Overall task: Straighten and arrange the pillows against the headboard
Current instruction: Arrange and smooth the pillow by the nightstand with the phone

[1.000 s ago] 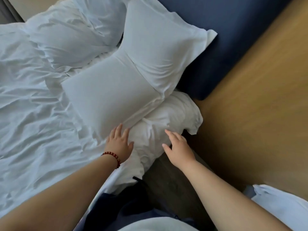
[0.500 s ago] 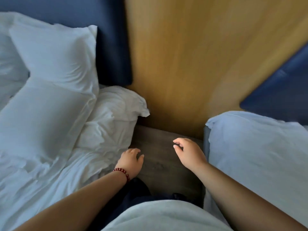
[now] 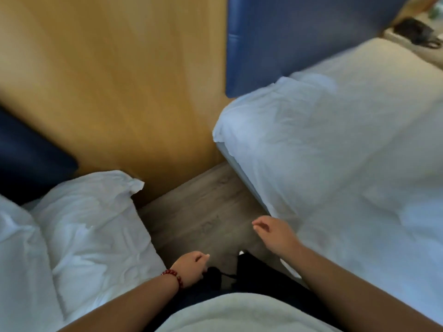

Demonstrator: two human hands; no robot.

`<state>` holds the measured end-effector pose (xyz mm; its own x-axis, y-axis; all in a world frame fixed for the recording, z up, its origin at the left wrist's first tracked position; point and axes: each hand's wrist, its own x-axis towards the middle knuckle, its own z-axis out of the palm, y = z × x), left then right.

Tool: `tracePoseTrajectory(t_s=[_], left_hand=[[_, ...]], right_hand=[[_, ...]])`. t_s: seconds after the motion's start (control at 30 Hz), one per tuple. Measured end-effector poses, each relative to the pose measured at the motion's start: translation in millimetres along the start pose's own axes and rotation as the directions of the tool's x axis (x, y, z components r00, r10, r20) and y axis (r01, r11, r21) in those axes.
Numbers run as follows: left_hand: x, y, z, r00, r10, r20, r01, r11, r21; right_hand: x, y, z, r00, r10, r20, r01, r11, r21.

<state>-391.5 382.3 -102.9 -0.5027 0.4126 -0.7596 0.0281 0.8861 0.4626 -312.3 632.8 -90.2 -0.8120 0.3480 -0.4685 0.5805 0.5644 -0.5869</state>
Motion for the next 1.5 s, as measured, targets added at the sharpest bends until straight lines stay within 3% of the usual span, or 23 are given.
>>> tracePoseTrajectory(t_s=[0.1, 0.27, 0.47, 0.57, 0.7, 0.97, 1.27, 1.43, 1.5], left_hand=[[2.9, 3.5, 31.8, 0.986, 0.050, 0.159, -0.075, 0.986, 0.152], [3.5, 40.0, 84.0, 0.900, 0.104, 0.424, -0.296, 0.859, 0.418], [0.0, 90.5, 127.7, 0.883, 0.080, 0.463, -0.358, 0.752, 0.553], [-6.1, 122.1, 159.7, 0.901, 0.100, 0.422, -0.327, 0.794, 0.512], [-24.5, 173.5, 217.9, 0.927, 0.099, 0.361, -0.220, 0.924, 0.311], [-44.4, 282.0, 283.6, 0.869, 0.345, 0.353, -0.465, 0.812, 0.352], [-7.1, 346.9, 292.8, 0.851, 0.348, 0.395, -0.487, 0.805, 0.340], [18.1, 440.6, 267.9, 0.797, 0.460, 0.391, -0.565, 0.798, 0.212], [38.0, 500.6, 252.9, 0.754, 0.524, 0.396, -0.619, 0.768, 0.162]], right_hand=[[-59.6, 41.7, 25.1, 0.983, 0.183, -0.012, -0.182, 0.981, 0.074], [-155.7, 109.7, 36.7, 0.884, 0.461, -0.080, -0.419, 0.855, 0.306], [-232.1, 171.2, 27.0, 0.772, 0.614, -0.163, -0.466, 0.722, 0.511], [-259.8, 209.3, 11.0, 0.757, 0.630, -0.174, -0.459, 0.702, 0.545], [-296.6, 259.3, -23.2, 0.773, 0.605, -0.191, -0.448, 0.733, 0.511], [-319.8, 317.0, -91.9, 0.728, 0.611, -0.310, -0.345, 0.718, 0.605], [-293.1, 332.7, -131.3, 0.655, 0.687, -0.313, -0.281, 0.607, 0.744], [-259.3, 332.1, -183.3, 0.575, 0.743, -0.343, -0.214, 0.541, 0.814], [-231.9, 331.7, -224.5, 0.496, 0.780, -0.382, -0.151, 0.511, 0.846]])
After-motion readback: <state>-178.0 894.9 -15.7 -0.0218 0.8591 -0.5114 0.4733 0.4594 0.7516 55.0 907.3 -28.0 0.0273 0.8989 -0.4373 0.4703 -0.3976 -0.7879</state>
